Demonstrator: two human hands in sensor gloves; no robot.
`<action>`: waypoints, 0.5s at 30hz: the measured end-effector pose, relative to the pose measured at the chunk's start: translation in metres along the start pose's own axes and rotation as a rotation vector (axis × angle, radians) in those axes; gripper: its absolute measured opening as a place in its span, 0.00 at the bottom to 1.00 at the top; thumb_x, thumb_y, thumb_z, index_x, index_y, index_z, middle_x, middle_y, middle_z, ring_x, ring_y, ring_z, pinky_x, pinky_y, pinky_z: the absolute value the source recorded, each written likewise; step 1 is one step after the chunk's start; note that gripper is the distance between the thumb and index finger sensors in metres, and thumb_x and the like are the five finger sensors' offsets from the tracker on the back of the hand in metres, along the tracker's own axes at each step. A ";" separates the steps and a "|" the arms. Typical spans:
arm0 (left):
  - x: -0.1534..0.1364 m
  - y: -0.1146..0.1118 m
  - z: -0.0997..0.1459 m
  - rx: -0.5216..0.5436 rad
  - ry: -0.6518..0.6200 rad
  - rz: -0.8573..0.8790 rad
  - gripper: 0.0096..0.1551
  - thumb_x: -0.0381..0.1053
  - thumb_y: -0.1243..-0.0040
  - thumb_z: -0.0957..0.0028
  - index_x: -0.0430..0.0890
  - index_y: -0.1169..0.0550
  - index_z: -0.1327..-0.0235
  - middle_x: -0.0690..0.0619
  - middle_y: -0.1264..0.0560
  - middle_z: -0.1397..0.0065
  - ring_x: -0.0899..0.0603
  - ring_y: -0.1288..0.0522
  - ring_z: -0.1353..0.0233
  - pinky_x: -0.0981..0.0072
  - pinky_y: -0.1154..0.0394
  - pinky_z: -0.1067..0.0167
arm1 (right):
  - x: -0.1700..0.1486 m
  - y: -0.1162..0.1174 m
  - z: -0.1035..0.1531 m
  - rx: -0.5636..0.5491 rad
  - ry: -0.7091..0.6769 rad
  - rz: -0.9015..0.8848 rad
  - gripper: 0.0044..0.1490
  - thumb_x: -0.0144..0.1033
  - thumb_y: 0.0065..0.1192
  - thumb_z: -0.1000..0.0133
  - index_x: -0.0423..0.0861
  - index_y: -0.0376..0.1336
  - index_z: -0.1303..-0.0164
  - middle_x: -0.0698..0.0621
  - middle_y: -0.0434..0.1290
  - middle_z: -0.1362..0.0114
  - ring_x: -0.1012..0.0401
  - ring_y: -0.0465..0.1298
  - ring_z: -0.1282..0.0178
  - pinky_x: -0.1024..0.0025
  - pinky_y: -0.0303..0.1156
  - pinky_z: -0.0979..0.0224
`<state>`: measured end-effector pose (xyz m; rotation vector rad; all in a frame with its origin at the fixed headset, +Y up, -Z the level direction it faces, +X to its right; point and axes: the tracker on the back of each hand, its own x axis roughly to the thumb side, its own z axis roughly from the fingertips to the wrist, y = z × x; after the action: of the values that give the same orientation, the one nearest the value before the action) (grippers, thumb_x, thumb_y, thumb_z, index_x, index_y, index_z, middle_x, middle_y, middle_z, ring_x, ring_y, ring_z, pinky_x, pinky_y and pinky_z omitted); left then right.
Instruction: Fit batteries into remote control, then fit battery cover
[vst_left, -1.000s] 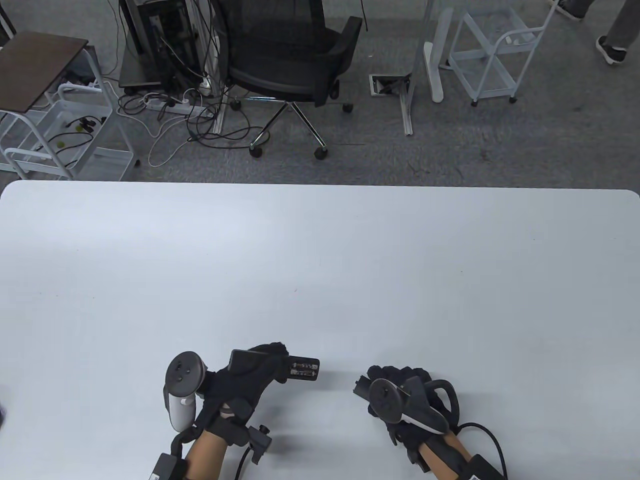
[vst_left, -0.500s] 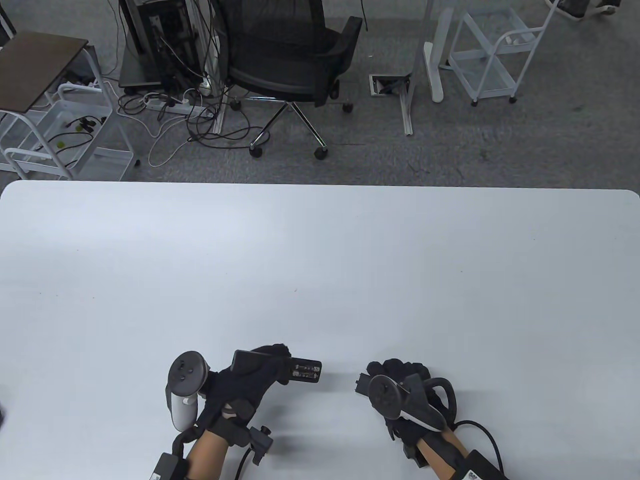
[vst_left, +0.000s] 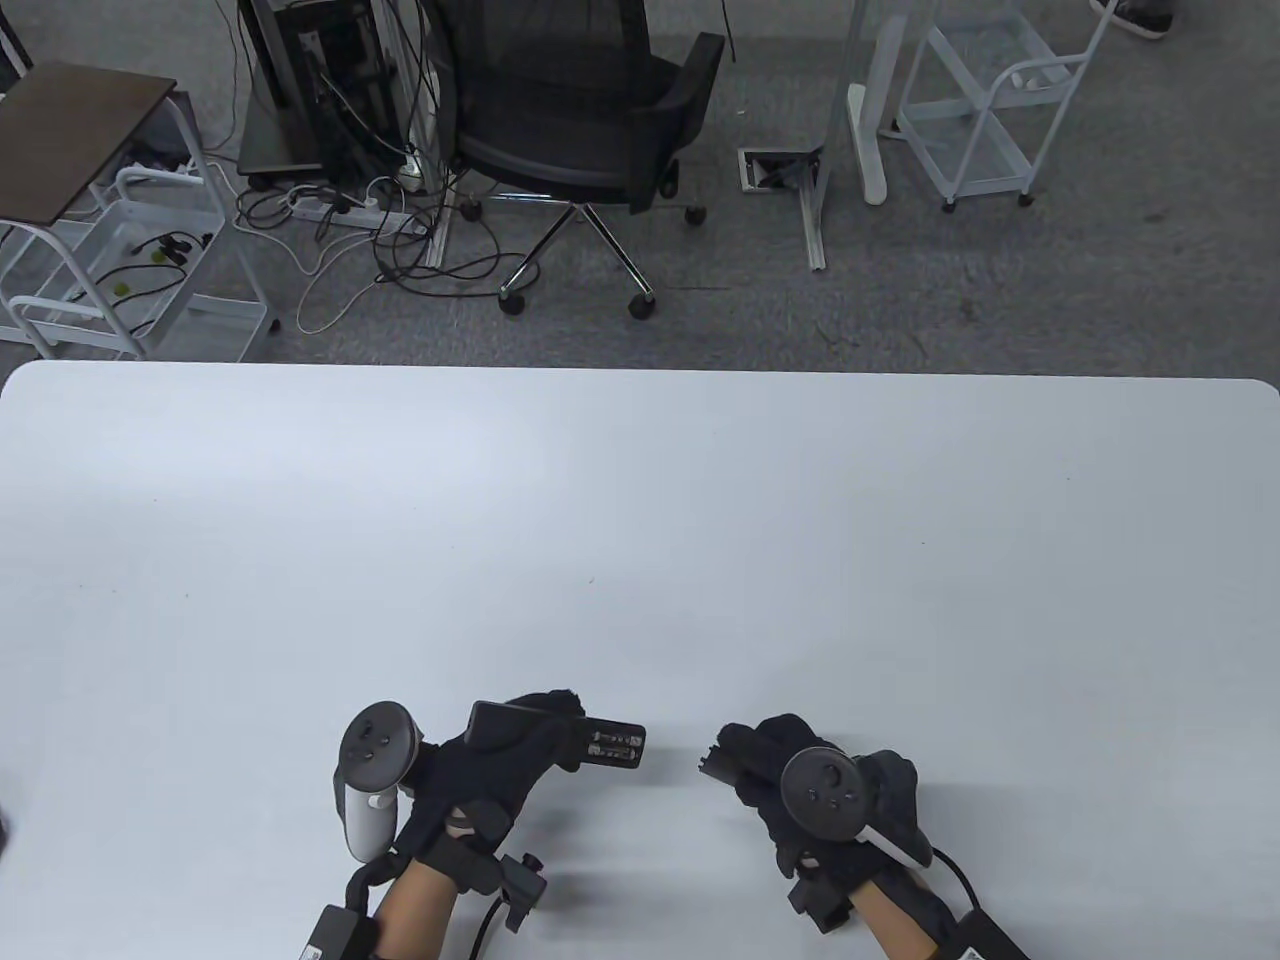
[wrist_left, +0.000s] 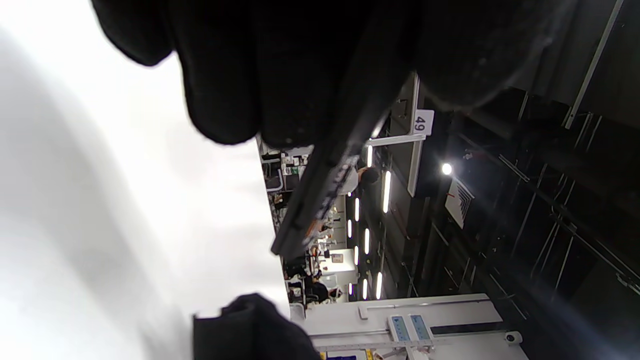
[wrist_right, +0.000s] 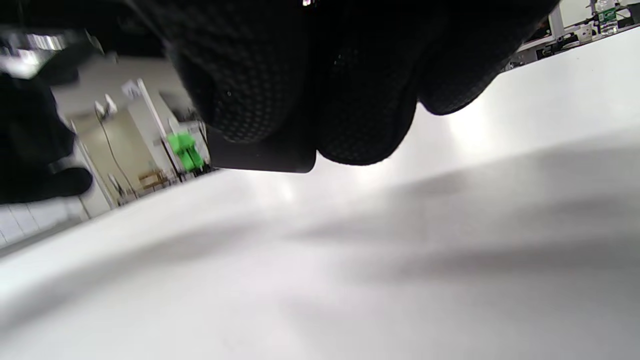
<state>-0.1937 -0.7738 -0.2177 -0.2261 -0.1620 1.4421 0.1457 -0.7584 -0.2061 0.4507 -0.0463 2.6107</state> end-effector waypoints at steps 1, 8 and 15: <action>0.000 -0.001 0.000 -0.003 0.003 -0.002 0.34 0.70 0.34 0.52 0.52 0.19 0.38 0.54 0.13 0.46 0.40 0.17 0.38 0.37 0.31 0.24 | 0.000 -0.003 0.001 -0.016 -0.002 -0.030 0.34 0.33 0.77 0.56 0.48 0.72 0.36 0.45 0.76 0.36 0.53 0.85 0.49 0.43 0.74 0.31; -0.001 -0.011 -0.002 -0.049 0.014 -0.036 0.34 0.70 0.34 0.52 0.52 0.19 0.38 0.53 0.13 0.46 0.40 0.17 0.37 0.37 0.32 0.24 | 0.001 -0.019 0.011 -0.132 -0.051 -0.255 0.33 0.32 0.75 0.55 0.48 0.72 0.37 0.43 0.75 0.34 0.52 0.84 0.48 0.42 0.73 0.31; -0.002 -0.022 -0.004 -0.096 0.026 -0.068 0.34 0.69 0.34 0.52 0.52 0.19 0.37 0.53 0.13 0.45 0.40 0.17 0.37 0.37 0.32 0.24 | -0.003 -0.020 0.011 -0.051 -0.065 -0.589 0.33 0.32 0.75 0.55 0.47 0.72 0.36 0.39 0.73 0.28 0.52 0.84 0.48 0.42 0.72 0.31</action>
<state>-0.1715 -0.7789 -0.2156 -0.3153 -0.2156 1.3651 0.1604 -0.7435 -0.1978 0.4496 0.0002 2.0126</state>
